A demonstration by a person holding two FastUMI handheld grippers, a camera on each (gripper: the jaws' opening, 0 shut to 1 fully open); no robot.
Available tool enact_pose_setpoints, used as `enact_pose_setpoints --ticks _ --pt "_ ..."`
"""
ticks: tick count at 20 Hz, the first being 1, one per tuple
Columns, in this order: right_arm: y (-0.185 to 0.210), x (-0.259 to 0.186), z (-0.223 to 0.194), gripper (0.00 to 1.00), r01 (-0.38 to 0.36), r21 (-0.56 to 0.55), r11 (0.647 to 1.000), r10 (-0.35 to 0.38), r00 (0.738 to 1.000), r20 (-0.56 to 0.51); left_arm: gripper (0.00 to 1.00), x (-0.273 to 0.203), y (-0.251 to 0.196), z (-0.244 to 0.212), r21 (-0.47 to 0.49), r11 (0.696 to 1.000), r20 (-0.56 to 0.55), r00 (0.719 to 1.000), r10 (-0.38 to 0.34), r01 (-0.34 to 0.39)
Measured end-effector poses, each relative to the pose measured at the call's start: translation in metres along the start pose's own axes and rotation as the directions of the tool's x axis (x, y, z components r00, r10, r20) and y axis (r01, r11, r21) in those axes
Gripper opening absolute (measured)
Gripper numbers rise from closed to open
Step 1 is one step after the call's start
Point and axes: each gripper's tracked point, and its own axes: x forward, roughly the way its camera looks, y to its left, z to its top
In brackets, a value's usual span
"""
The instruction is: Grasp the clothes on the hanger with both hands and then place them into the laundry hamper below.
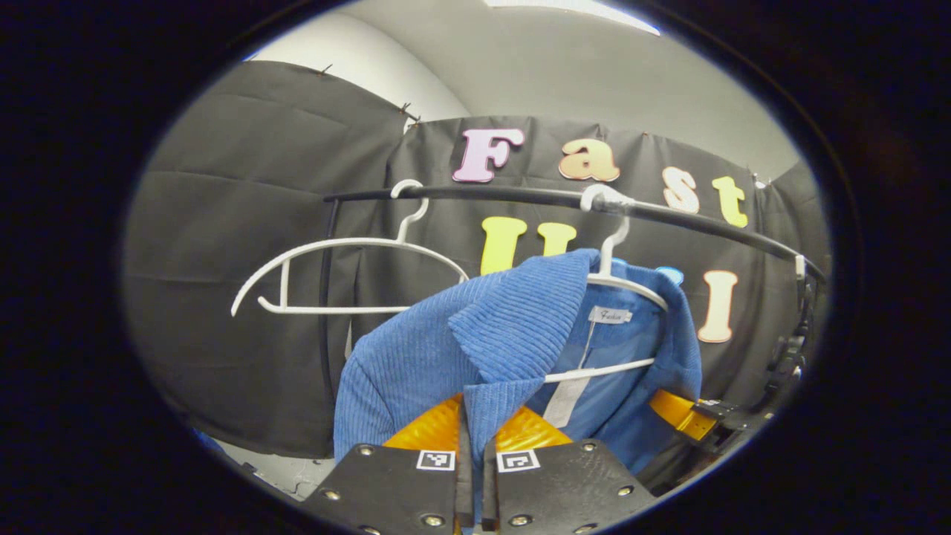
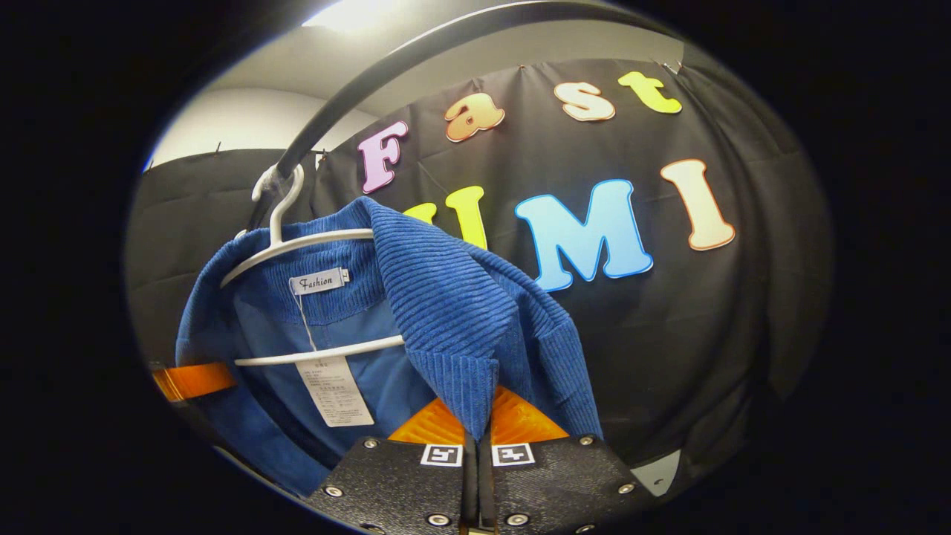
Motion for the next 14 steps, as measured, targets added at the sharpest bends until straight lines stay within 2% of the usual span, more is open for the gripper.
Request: enact_pose_setpoints --ticks 5,8,14 --pt "-0.012 0.0 0.011 0.0 0.065 -0.032 0.997 -0.064 0.997 0.047 0.06 -0.017 0.011 0.022 0.016 0.999 0.03 0.998 -0.051 0.05" --pt "-0.021 -0.001 0.022 0.0 0.101 -0.004 0.995 -0.101 0.992 0.072 0.06 -0.021 0.021 0.039 0.034 0.998 0.055 0.997 -0.062 0.06" --pt "-0.051 0.0 0.055 0.0 0.167 0.001 0.986 -0.164 0.971 0.173 0.05 -0.02 0.04 0.07 0.132 0.99 0.097 0.994 -0.056 0.043"
